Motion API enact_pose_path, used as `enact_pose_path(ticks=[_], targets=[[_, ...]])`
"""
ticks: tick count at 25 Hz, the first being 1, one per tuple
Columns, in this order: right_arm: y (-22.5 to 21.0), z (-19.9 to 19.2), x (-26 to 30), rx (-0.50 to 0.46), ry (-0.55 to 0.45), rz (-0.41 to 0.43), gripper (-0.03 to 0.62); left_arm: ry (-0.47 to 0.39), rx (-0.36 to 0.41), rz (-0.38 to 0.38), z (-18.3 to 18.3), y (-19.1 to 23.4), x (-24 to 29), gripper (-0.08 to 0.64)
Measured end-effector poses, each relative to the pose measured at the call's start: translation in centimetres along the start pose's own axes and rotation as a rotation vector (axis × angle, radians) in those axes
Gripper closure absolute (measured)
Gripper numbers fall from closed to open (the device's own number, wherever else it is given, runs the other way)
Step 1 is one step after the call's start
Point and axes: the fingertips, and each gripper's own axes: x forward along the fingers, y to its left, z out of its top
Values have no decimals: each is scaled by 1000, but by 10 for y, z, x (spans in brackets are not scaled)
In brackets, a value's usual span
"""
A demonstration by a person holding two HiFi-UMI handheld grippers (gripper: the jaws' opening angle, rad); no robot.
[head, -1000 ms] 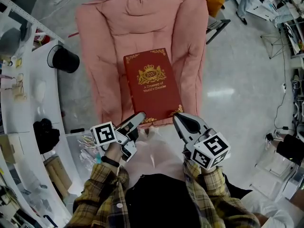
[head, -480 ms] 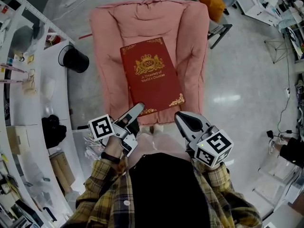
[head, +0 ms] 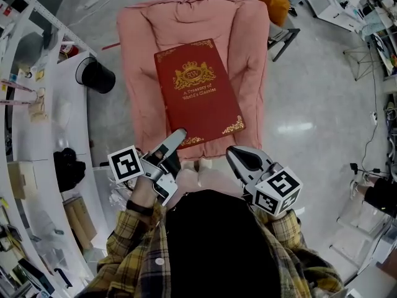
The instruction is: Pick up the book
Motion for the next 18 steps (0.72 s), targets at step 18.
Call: enact_pose_path(ticks=[18], targets=[[-2,1,9,-27,-11,-12,575,-13,26,-22,5,-10,-5,316]])
